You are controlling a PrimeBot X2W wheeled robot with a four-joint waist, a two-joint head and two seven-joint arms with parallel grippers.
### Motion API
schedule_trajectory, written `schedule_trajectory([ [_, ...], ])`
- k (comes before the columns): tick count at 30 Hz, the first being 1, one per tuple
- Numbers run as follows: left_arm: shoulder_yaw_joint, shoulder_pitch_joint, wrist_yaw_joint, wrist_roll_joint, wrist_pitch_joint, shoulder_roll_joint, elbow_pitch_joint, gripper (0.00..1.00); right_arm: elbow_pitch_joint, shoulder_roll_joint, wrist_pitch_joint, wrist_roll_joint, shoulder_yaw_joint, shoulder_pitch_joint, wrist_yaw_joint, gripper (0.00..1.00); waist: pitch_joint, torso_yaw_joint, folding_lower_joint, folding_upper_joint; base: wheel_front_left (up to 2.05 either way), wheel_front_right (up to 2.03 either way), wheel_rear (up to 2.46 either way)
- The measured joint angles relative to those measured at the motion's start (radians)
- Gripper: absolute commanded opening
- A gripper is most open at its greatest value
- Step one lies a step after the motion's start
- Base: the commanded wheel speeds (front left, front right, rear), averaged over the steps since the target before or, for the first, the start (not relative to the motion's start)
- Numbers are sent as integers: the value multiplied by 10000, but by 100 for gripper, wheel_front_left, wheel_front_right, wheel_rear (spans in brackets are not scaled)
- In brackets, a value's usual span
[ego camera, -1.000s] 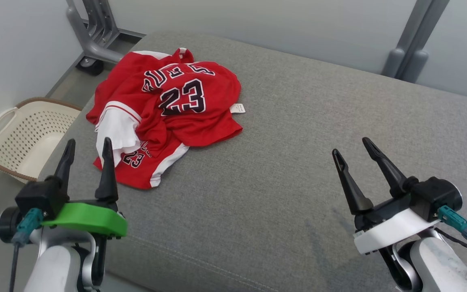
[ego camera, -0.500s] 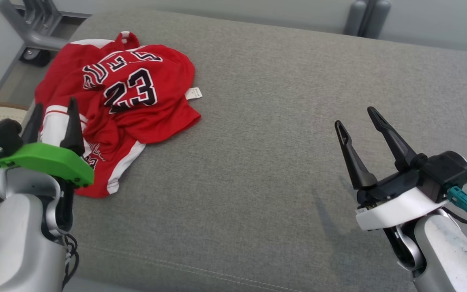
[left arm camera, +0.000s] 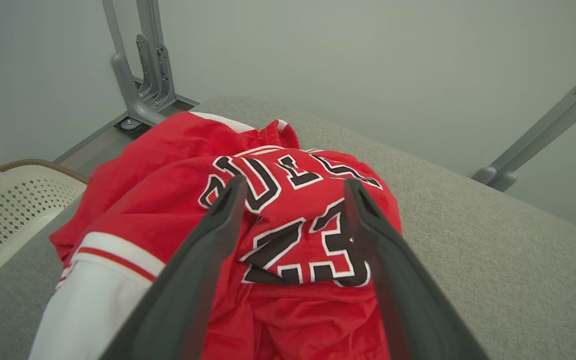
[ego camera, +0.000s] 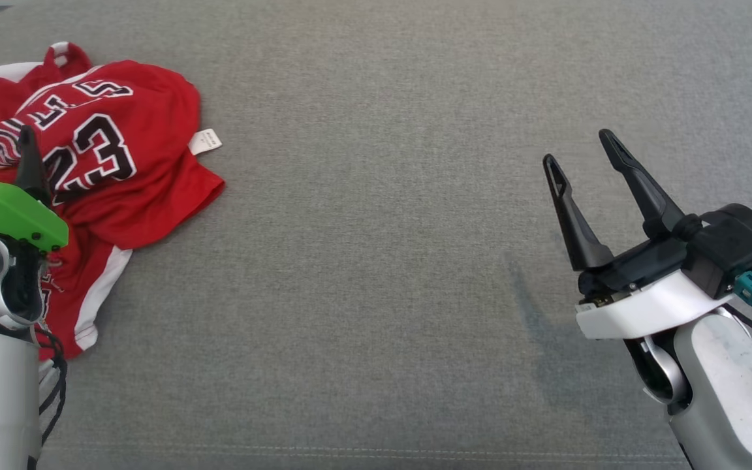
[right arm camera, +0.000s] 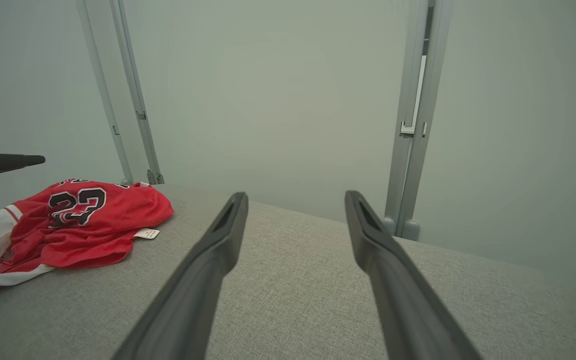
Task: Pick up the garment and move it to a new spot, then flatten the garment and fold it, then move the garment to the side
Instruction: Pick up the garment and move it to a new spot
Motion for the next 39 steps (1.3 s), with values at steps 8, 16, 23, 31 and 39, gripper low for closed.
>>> schedule_trajectory([
  [8, 211, -701, 10, -203, 468, 203, 949, 100, -29, 2, 0, 0, -38, -316, 4, 100, 557, -733, 0, 0, 0, 0, 0],
  [16, 63, -923, 146, 102, 855, 286, 2056, 100, 40, -8, -2, 0, -242, -336, 13, 100, 898, -1131, 0, 0, 0, 0, 0],
  [23, -199, -1262, 219, 773, 1062, 604, 2746, 100, 98, 25, -2, 0, -236, -386, 13, 100, 884, -1141, -1, 0, 0, 0, 0],
  [31, -362, -1444, 270, 1049, 1733, 941, 3572, 100, 115, 50, -2, 0, -142, -476, 44, 100, 987, -1216, -1, 0, 0, 0, 0],
  [39, -393, -1606, 270, 991, 1921, 963, 4010, 2, 176, 29, -2, 0, -188, -497, 88, 100, 1143, -1393, -1, 0, 0, 0, 0],
])
